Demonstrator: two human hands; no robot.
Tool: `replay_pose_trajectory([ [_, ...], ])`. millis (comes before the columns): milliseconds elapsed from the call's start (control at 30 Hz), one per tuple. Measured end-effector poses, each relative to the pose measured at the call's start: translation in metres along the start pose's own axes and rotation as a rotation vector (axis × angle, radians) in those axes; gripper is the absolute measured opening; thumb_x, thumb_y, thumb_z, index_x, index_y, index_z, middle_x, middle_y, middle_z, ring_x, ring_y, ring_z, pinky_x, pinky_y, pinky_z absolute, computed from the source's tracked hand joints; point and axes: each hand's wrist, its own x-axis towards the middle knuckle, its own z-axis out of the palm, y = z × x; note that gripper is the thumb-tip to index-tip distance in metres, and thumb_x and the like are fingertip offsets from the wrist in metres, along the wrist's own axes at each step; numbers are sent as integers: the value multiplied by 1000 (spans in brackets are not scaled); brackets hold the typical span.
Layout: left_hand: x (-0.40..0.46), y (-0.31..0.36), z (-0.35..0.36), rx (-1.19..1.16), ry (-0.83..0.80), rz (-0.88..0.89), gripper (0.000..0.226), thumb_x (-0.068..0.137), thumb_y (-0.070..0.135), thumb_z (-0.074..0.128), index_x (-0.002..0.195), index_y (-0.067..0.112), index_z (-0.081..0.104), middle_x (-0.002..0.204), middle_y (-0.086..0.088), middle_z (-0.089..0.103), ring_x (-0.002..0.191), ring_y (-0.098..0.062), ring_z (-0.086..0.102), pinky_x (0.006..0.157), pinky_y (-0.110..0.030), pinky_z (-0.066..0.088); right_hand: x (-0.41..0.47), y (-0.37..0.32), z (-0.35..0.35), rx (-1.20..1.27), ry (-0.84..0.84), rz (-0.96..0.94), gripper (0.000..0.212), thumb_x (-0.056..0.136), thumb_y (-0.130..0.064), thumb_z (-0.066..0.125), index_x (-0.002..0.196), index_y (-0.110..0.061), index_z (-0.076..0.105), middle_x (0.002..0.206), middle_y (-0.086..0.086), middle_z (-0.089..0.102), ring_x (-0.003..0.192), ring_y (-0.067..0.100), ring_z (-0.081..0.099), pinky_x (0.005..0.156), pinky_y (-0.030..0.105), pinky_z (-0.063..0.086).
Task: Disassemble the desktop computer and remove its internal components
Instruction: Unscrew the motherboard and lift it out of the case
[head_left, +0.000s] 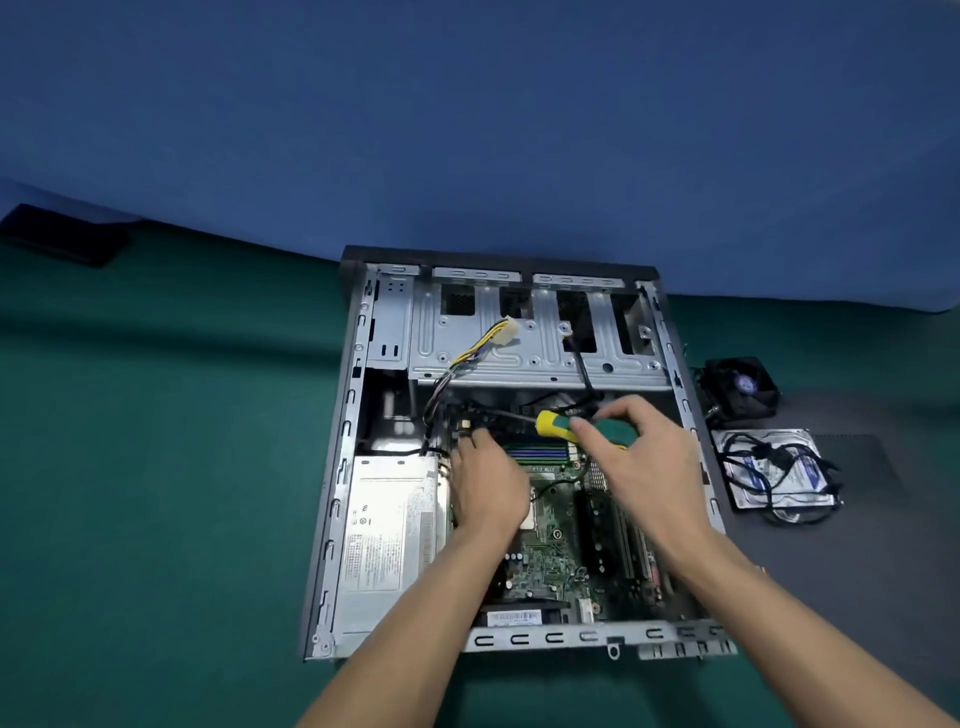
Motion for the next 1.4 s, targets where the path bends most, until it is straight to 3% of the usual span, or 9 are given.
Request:
replay_pose_trajectory([
  [133,5,-1,7,-73,-17,-38,33,99,26,38,85,6,61,91,-12,64,84,-27,57,70,-35,43,10,2,23,-39,-30,-41,21,75,-34,74,84,-32,55,78,-18,58,72,-2,53,58,11,35],
  [233,7,-2,10,-184,3,-165,47,97,28,45,53,12,44,56,-3,51,51,-20,45,46,-30,26,14,3,38,-63,-48,-94,23,75,-31,74,85,-31,54,83,-16,57,75,2,51,62,12,36],
  [300,8,-2,10,-224,30,-211,38,95,23,51,58,11,51,60,-3,54,53,-17,48,46,-28,30,17,3,45,-80,-62,-130,20,77,-29,73,87,-28,55,87,-11,58,78,7,51,66,22,38],
  [367,11,-1,9,-343,87,-277,9,91,16,55,93,8,58,84,-7,64,76,-23,59,63,-29,44,20,3,49,-93,-79,-157,19,78,-29,70,87,-26,54,87,-8,57,78,9,50,66,24,35],
  [467,14,-1,8,-491,142,-397,36,89,7,56,121,5,40,97,-13,65,88,-29,60,73,-33,46,24,2,52,-113,-91,-178,19,79,-29,69,86,-27,51,84,-9,54,74,7,47,59,17,30],
  [567,17,-3,8,-521,123,-454,36,88,7,56,122,4,44,98,-14,65,89,-28,60,73,-32,45,26,-2,54,-140,-106,-182,20,80,-30,68,85,-28,48,81,-12,49,71,4,43,57,11,30],
  [767,19,-4,9,-521,118,-470,36,88,7,56,123,7,47,104,-13,65,98,-32,61,86,-42,49,28,-9,55,-181,-135,-204,19,82,-29,66,85,-25,47,83,-9,50,75,12,47,60,27,29],
  [1200,18,-5,11,-538,138,-433,36,88,5,54,123,9,47,109,-10,63,98,-29,61,82,-37,50,29,-22,60,-245,-142,-238,20,83,-29,64,85,-22,45,85,-4,51,75,16,46,60,29,27],
  [1400,17,-7,14,-611,172,-404,25,94,6,46,118,5,49,109,-13,61,99,-30,58,77,-30,42,37,-49,65,-460,-171,-294,22,88,-36,56,90,-17,44,83,4,50,79,30,55,60,33,34],
])
